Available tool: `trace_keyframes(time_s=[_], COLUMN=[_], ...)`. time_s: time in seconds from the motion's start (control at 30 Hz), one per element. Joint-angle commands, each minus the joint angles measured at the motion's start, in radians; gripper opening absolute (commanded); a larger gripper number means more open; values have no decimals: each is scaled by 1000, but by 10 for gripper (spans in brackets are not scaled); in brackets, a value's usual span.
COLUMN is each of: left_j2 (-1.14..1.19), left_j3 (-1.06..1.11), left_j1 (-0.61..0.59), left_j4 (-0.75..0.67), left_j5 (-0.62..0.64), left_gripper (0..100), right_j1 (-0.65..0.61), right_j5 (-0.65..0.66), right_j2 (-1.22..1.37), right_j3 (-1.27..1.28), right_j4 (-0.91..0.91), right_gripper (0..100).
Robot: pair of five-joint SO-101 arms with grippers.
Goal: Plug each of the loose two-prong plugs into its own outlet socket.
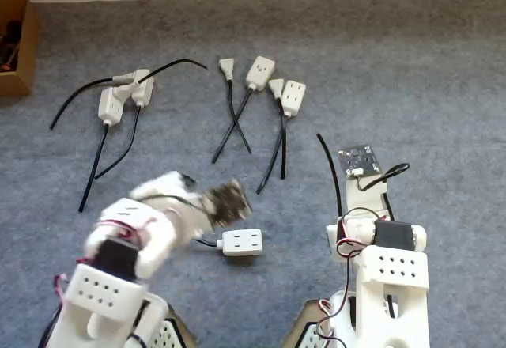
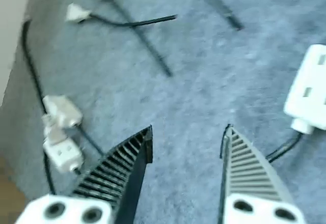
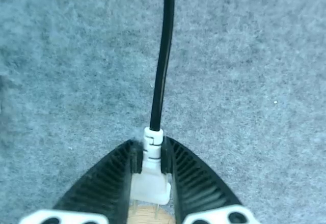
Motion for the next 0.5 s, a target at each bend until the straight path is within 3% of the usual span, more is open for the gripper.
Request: trace_keyframes(time_s=[0.0, 0.17, 0.27, 0.47], left_j2=[-4, -4, -4, -4], left_j3=[-62, -62, -62, -85], left_j1=[-143, -303, -380, -395], left_j4=[0, -77, -138, -146], left_j5=[26, 255, 387, 440], left_gripper=[240, 239, 239, 239], right_j1=[2, -79, -119, -240], right_j5=[11, -2, -112, -212], right_j2=[-16, -15, -12, 249], right_j3=[-10, -50, -177, -564], right_j4=[-5, -7, -4, 107], right_gripper=[5, 5, 5, 5])
